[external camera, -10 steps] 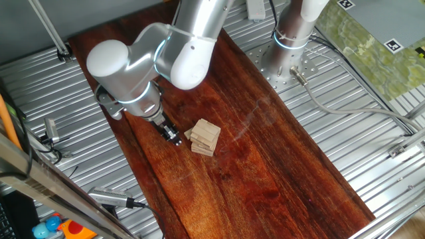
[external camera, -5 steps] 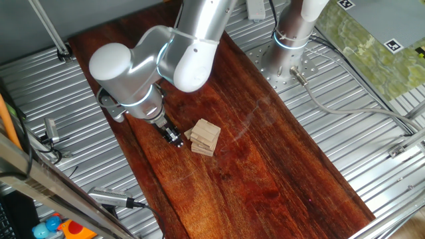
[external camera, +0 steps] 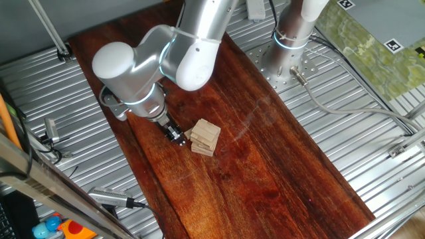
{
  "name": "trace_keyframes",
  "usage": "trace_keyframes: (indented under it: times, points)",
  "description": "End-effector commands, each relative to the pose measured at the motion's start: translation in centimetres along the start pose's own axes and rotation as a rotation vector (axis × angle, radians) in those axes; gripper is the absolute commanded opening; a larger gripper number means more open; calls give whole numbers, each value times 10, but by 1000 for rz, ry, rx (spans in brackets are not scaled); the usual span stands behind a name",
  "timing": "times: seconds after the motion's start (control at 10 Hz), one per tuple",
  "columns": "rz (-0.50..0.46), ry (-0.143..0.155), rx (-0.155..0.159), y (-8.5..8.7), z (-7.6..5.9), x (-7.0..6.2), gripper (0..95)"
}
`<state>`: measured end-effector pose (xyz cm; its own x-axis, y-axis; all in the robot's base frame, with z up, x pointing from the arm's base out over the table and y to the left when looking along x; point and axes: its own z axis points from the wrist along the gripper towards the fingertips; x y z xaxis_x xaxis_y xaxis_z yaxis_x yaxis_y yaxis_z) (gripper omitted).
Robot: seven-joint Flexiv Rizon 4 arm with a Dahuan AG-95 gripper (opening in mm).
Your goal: Play Jenga
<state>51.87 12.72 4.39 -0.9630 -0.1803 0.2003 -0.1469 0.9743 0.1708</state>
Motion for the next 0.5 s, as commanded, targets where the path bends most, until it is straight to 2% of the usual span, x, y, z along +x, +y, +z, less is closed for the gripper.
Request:
trace_keyframes:
  times: [0.1,0.5]
  points:
    - [-1,-1,1,-1,1,0,380]
    - [-17,3,6,-10,-1,5,380]
